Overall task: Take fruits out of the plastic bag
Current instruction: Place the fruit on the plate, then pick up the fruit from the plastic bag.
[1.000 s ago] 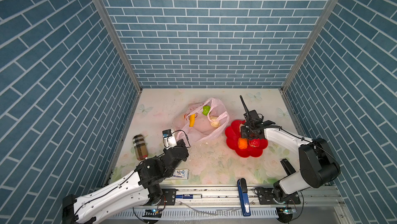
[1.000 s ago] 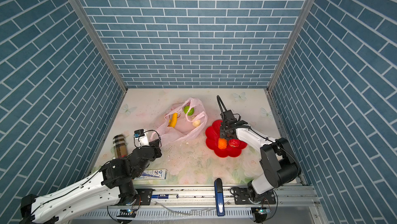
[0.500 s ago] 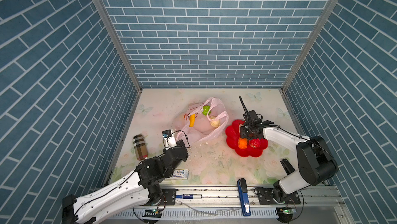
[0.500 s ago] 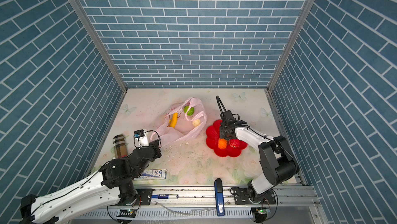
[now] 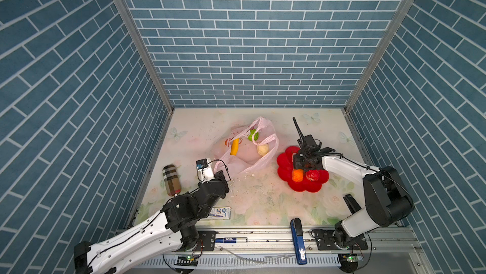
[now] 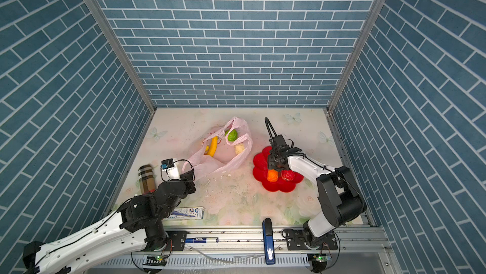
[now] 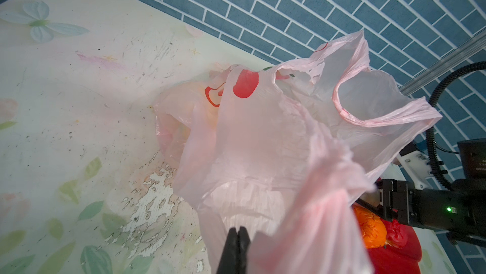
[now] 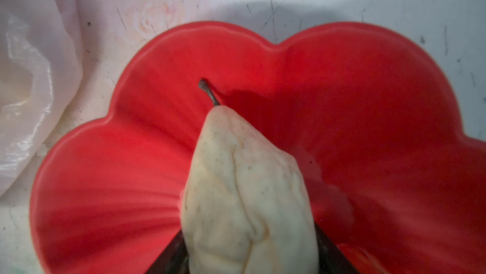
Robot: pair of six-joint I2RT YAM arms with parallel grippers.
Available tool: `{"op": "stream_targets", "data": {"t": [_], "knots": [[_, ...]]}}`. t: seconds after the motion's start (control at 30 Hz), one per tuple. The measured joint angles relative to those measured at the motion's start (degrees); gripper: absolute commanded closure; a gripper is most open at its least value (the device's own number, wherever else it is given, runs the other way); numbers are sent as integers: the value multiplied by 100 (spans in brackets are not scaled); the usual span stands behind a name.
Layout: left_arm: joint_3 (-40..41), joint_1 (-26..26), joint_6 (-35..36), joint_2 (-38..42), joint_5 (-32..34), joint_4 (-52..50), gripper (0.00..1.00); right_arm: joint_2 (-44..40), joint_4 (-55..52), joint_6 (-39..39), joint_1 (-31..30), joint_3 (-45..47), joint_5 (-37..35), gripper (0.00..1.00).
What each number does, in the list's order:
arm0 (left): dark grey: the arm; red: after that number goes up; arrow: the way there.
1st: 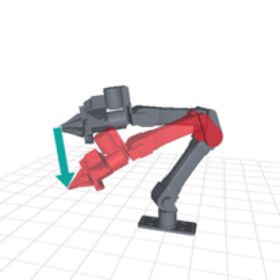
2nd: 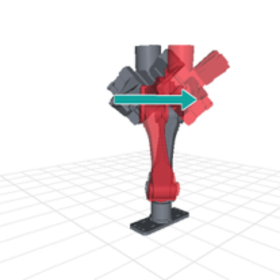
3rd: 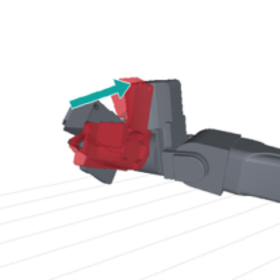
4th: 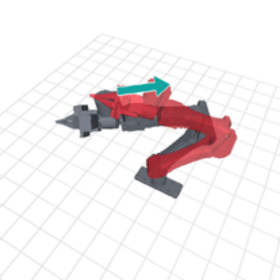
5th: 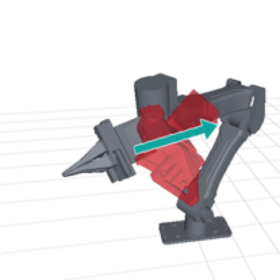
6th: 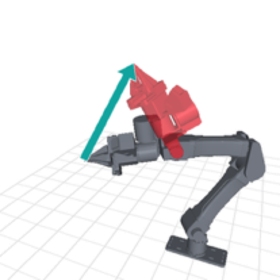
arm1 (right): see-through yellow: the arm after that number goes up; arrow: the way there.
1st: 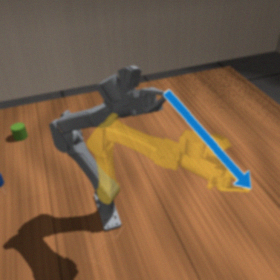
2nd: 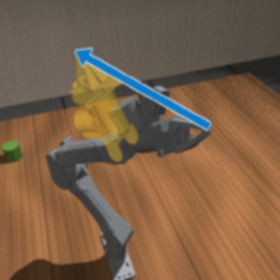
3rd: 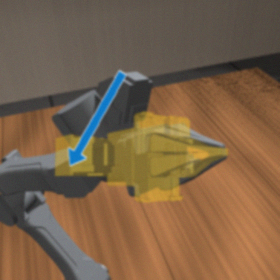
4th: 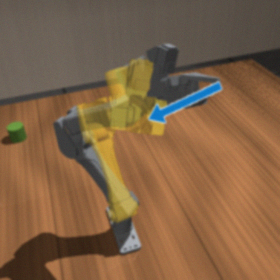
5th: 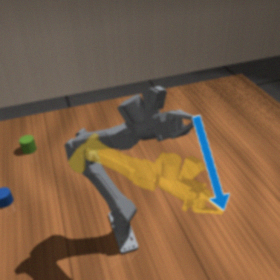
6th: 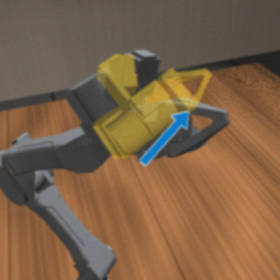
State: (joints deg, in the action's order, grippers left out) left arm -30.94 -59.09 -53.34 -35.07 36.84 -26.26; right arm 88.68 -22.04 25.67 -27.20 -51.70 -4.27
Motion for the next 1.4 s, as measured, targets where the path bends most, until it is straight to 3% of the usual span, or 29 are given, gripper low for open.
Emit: {"op": "stream_targets", "data": {"t": [0.3,0.47,0.67,0.8,1.07,1.4], "knots": [[0,0,4,-20,-2,-2,100,-188,-199,-2,0,-50,-4,33],[-15,0,9,-74,-17,-4,100,-627,-476,-15,-20,-203,-2,38],[-149,0,72,-297,-98,15,100,-1309,-999,-111,-376,-1056,-131,42],[-151,0,151,-367,-146,48,100,-1379,-1314,-282,-1032,-1978,-319,43],[-164,-4,273,-507,-212,181,100,-654,-1300,-518,-2308,-3488,-256,44],[-173,-4,282,-455,-205,199,100,992,-745,-621,-2879,-4218,409,52]]}}
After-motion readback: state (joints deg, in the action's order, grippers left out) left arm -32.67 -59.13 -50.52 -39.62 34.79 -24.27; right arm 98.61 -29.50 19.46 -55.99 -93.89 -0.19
